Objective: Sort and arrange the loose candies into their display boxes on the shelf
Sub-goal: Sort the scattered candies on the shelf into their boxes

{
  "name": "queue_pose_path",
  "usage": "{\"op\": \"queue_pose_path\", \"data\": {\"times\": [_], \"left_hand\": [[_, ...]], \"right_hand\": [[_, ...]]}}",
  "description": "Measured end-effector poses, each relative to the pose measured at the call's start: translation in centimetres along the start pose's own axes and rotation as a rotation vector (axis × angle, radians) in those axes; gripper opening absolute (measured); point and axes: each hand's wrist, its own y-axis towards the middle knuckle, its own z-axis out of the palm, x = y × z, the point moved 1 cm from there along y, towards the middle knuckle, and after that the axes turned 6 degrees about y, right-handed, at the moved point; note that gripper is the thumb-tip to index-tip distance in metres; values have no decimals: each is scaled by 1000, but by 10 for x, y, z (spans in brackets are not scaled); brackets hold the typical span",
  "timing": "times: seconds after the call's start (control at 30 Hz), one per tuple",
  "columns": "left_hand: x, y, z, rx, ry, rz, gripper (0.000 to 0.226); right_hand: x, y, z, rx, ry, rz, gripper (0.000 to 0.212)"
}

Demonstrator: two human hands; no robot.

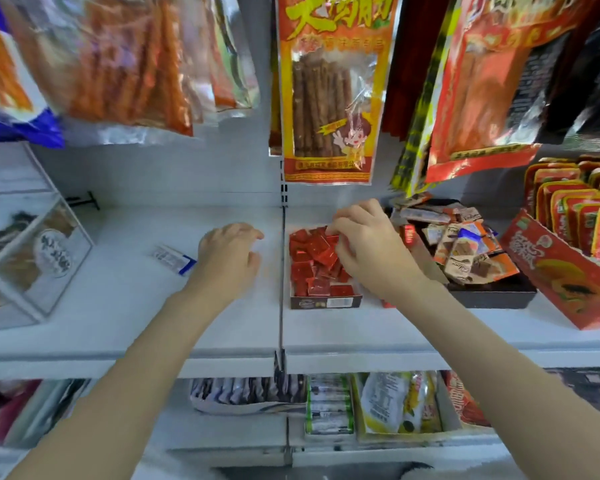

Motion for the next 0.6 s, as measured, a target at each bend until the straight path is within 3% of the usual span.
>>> {"op": "queue_pose_path", "data": {"times": [0.13,0.27,0.4,0.47,0.6], "left_hand": [[66,-16,13,290,126,-181,47],[75,-28,4,162,-66,-163,11],[60,-32,-4,73,-147,-145,26],[51,-32,-12,46,-311,-196,23],[26,-30,-38,80,-938,-185,22]], "right_hand": [[34,16,32,89,69,-37,19],[48,25,51,133,106,-42,18],[48,25,57,133,119,-20,21],[49,24,54,169,208,55,26],[50,26,32,297,538,229,38]]}}
